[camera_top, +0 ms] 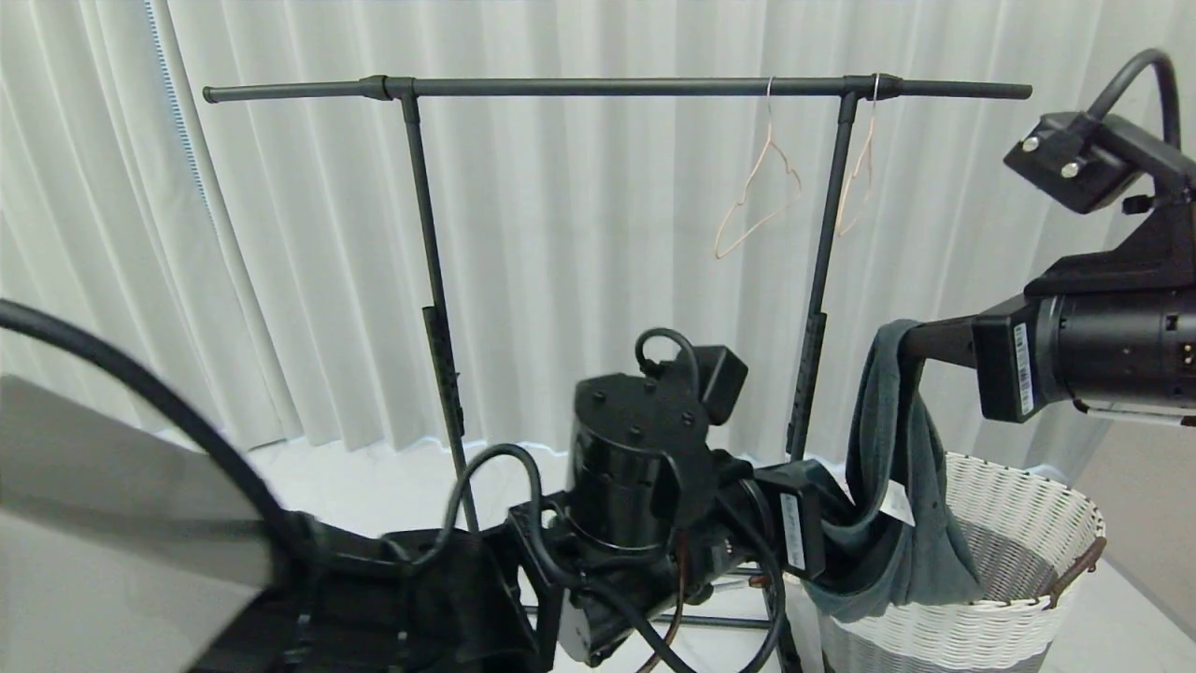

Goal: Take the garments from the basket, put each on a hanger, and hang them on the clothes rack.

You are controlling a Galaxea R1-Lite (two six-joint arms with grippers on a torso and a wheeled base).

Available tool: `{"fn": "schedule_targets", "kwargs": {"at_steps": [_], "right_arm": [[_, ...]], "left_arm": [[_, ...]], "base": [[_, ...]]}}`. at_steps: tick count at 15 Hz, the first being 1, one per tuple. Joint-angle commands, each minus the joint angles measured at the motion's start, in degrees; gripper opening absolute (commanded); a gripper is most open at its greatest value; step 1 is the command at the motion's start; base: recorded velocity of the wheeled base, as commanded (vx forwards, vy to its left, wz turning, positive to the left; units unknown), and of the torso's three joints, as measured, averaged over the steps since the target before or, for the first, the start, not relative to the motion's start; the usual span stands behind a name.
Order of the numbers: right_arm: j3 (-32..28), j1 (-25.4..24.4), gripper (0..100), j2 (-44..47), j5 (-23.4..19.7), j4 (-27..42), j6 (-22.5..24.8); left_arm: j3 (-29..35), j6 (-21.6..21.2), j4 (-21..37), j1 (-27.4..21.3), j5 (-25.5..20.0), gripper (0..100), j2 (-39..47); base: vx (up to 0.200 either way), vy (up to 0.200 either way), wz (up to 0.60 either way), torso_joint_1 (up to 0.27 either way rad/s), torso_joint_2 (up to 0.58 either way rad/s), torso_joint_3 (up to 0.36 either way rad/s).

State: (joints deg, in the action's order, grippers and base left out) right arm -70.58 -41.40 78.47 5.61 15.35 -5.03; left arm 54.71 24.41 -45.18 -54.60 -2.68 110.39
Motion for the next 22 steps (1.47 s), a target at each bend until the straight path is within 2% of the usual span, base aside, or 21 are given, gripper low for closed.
{"fn": "schedule_targets", "kwargs": {"at_steps": [1, 6, 9, 11, 12, 14, 15, 17, 22], "right_arm": [[-3.2, 1.7, 0, 0.1, -0.1, 0.0, 0.2], [-11.3, 4.0, 0, 1.1, -3.1, -0.1, 2.2], [-16.6, 4.4, 0, 4.4, -5.3, -2.7, 2.4], [-19.7, 4.3, 0, 7.5, -5.6, -4.4, 2.5], [-20.8, 4.3, 0, 9.0, -6.0, -5.2, 2.6], [-21.3, 4.0, 0, 11.0, -6.6, -6.1, 4.1], [-21.3, 3.5, 0, 11.9, -7.6, -6.2, 4.9], [-21.4, 3.3, 0, 13.0, -8.9, -6.8, 6.4], [-20.3, 4.6, 0, 12.3, -8.4, -5.8, 6.6]], "left_arm": [[3.1, 0.7, 3.3, -0.1, -0.6, 0, -12.3], [19.3, 0.7, 17.5, 1.3, -0.7, 0, -19.2], [23.5, 0.5, 24.9, 6.2, -0.9, 0, -23.3], [25.4, -0.3, 31.7, 8.7, -1.2, 0, -27.2], [25.9, -2.1, 35.0, 9.9, -1.2, 0, -28.6], [23.8, -12.2, 41.8, 14.8, -1.0, 0, -30.1], [21.5, -18.0, 41.8, 17.8, -1.0, 0, -30.1], [19.1, -24.0, 41.8, 20.4, -0.9, 0, -30.4], [15.8, -25.5, 41.9, 20.2, -0.9, 0, -30.0]], "base": [[0.000, 0.000, 0.00, 0.000, 0.00, 0.000], [0.000, 0.000, 0.00, 0.000, 0.00, 0.000], [0.000, 0.000, 0.00, 0.000, 0.00, 0.000], [0.000, 0.000, 0.00, 0.000, 0.00, 0.000], [0.000, 0.000, 0.00, 0.000, 0.00, 0.000], [0.000, 0.000, 0.00, 0.000, 0.00, 0.000], [0.000, 0.000, 0.00, 0.000, 0.00, 0.000], [0.000, 0.000, 0.00, 0.000, 0.00, 0.000], [0.000, 0.000, 0.00, 0.000, 0.00, 0.000]]}}
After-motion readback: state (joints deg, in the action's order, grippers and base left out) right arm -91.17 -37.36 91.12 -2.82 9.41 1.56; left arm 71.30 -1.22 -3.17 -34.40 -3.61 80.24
